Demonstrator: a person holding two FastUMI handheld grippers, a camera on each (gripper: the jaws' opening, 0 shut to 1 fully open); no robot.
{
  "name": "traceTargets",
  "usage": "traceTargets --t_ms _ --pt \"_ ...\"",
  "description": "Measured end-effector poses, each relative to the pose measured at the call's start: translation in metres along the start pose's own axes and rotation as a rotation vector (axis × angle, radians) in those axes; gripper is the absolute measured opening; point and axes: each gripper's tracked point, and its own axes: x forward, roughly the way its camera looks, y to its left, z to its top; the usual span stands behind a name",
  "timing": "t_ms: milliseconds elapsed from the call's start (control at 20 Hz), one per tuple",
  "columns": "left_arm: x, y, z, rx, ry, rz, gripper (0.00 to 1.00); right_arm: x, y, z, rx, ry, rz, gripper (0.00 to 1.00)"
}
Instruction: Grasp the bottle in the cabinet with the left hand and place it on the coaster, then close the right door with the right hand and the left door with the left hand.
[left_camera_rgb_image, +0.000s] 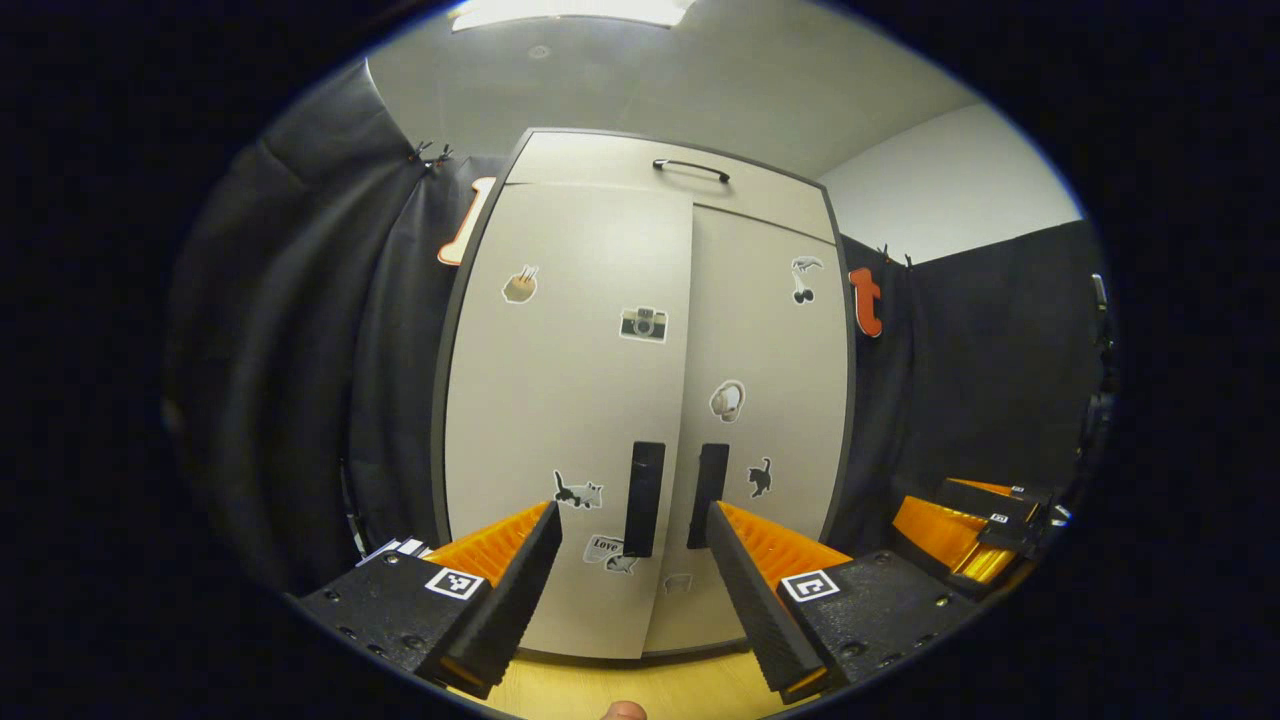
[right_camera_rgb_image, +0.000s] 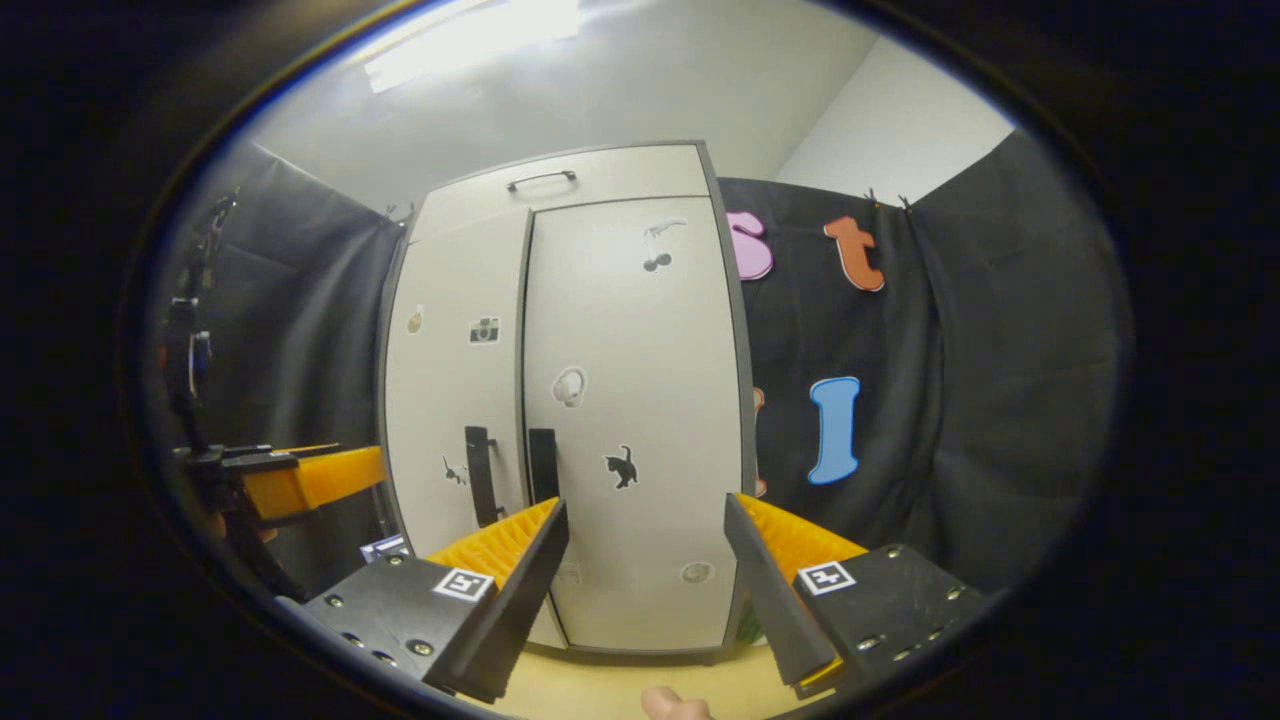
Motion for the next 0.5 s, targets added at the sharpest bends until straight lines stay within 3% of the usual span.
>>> traceTargets --t_ms 50,100,200,500 --pt "-0.0030 -0.0016 0.0028 0.002 -0.004 0.004 0.89 -0.0013 0.0012 0.0014 -0.004 -0.002 0.000 0.92" --pt "-0.0043 -0.0036 0.0047 0.001 -0.009 0.006 0.93 -0.0019 0.0027 0.0027 -0.005 -0.006 0.001 0.95" --pt "-0.0057 -0.0073 0.0045 -0.003 -0.010 0.000 0.94 -0.0033 0.0049 0.0055 -0.001 -0.014 0.006 0.92" --pt "-0.0064 -0.0067 0.0015 0.019 -0.006 0.018 0.95 -0.0024 0.0059 0.0042 -0.005 -0.018 -0.001 0.95"
